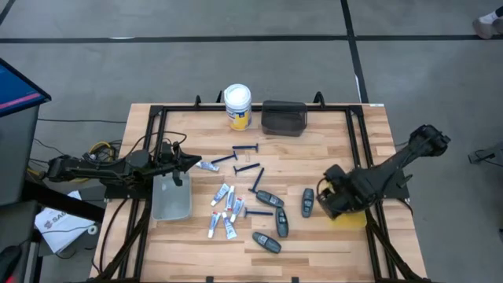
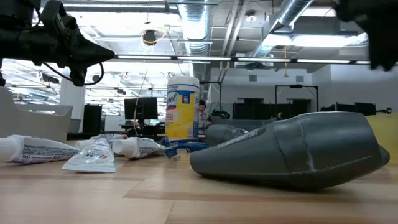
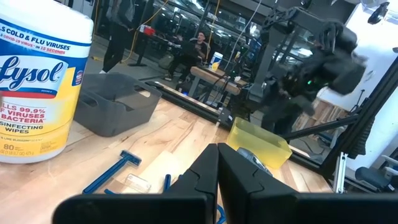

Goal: Pick & Place Travel size toiletries
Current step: Put the black deodorant into the yellow bin

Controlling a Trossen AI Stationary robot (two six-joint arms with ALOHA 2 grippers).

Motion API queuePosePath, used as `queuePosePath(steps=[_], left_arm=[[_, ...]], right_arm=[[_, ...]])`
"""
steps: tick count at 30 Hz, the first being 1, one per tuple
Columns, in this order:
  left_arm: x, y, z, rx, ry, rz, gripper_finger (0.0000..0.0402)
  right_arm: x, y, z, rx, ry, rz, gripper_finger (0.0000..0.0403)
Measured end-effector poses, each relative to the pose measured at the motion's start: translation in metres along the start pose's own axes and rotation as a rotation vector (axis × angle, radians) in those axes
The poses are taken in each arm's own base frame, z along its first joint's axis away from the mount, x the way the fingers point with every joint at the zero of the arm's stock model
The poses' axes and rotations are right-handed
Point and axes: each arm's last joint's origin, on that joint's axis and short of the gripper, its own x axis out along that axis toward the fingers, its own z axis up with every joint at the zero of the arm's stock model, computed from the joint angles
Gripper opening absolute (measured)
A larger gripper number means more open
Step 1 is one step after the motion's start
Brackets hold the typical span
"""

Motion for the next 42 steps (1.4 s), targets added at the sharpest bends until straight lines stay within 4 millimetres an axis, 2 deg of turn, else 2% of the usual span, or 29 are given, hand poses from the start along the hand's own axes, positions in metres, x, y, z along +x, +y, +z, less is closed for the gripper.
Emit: queuePosePath(steps=[4,15,20,29,42], left_arm=[[0.000,0.000,0.000,-0.001,-0.001,0.000,0.0000],[0.000,0.000,0.000,-0.001,-0.003,-0.001,0.0000],[0.000,0.000,0.001,-0.002,-0.007,-0.003,0.0000],[0.000,0.000,0.001,-0.003,-0.009,-0.004,0.0000],[0.002,0.000,0.000,0.000,0.003,0.001,0.0000]], right_arm=[[0.007,0.018,0.016,0.009,-0.012,0.089,0.0268],[0.065,0.053,0.033,0.002,0.136,-0.086,0.0268],[0.081,0.063,0.033,0.025,0.165,-0.104,0.0268],[0.092,0.073,0.031,0.060,0.179,-0.083,0.0268],[0.126,0.088,0.028,0.049,0.225,-0.146,0.0268]])
